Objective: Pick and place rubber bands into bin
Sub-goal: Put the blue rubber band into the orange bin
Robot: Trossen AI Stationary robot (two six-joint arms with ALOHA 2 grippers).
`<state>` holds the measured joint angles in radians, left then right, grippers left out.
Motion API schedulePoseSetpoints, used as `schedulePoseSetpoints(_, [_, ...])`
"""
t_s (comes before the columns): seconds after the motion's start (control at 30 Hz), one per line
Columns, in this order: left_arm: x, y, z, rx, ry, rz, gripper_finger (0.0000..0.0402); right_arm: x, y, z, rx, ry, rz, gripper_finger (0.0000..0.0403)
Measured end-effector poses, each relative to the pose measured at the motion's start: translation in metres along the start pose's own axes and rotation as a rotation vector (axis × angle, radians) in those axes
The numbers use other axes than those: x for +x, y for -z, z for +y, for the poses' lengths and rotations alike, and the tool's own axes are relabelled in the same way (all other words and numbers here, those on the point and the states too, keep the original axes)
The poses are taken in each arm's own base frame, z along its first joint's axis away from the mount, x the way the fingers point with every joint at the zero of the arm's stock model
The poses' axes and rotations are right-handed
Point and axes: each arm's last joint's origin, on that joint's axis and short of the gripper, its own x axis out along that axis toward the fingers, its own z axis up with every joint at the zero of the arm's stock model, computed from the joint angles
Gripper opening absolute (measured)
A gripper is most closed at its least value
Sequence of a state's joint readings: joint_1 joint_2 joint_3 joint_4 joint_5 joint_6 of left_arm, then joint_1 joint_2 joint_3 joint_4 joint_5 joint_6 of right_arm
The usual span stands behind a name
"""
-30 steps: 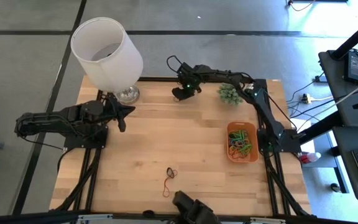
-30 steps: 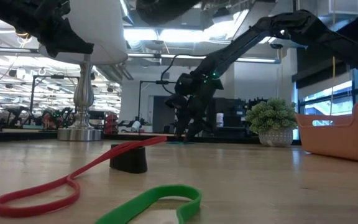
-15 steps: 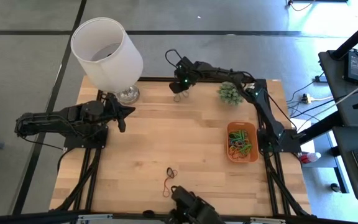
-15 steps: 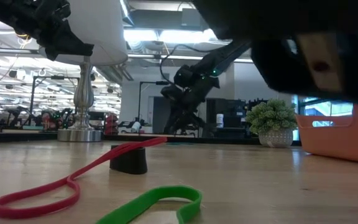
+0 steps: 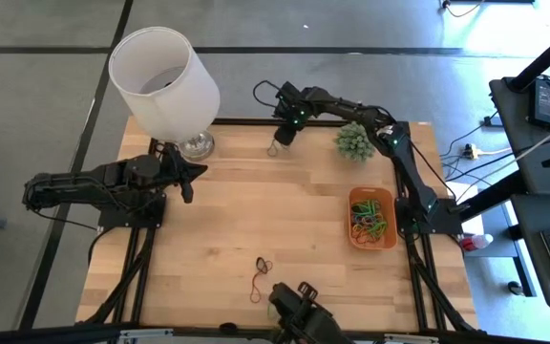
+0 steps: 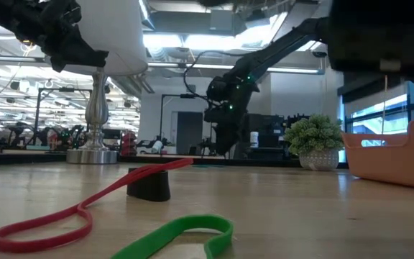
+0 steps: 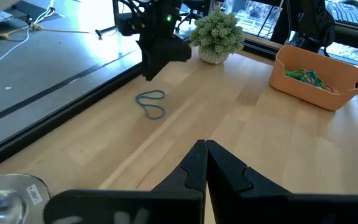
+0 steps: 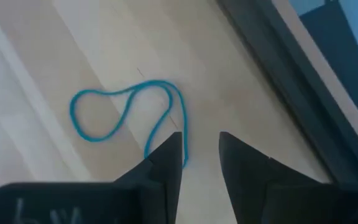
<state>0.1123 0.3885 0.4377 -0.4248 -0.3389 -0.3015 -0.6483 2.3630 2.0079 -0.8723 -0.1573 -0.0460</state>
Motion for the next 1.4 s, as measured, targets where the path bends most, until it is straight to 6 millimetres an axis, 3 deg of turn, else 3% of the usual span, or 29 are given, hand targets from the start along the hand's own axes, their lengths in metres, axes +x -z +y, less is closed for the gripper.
schedulePoseSetpoints(0.3, [0.0, 0.0, 0.001, -0.002, -0.026, -0.009, 0.0002, 0.024, 0.017, 0.006, -0.016, 0.062, 0.055, 0.011])
schedulePoseSetpoints(0.6, [0.0, 0.0, 0.001, -0.011, -0.034, -0.012, 0.0002, 0.028, 0.018, 0.019, -0.096, 0.16, 0.063, 0.0105])
schedulePoseSetpoints(0.73, [0.0, 0.0, 0.001, -0.021, -0.034, -0.012, 0.0002, 0.027, 0.019, 0.018, -0.157, 0.131, 0.081, 0.0075])
schedulePoseSetpoints(0.87, [0.0, 0.0, 0.001, -0.029, -0.034, -0.012, 0.0002, 0.026, 0.029, 0.02, -0.257, 0.109, 0.194, 0.0014])
schedulePoseSetpoints(0.97, [0.0, 0.0, 0.001, -0.029, -0.033, -0.012, 0.0002, 0.03, 0.045, 0.026, -0.335, 0.082, 0.347, 0.0006])
schedulePoseSetpoints(1.07, [0.0, 0.0, 0.001, -0.029, -0.033, -0.013, 0.0002, 0.035, 0.05, 0.033, -0.345, 0.099, 0.367, 0.0003])
schedulePoseSetpoints(1.4, [0.0, 0.0, 0.0, -0.026, -0.013, -0.006, 0.0002, 0.008, 0.05, 0.052, -0.254, 0.054, 0.348, 0.0001])
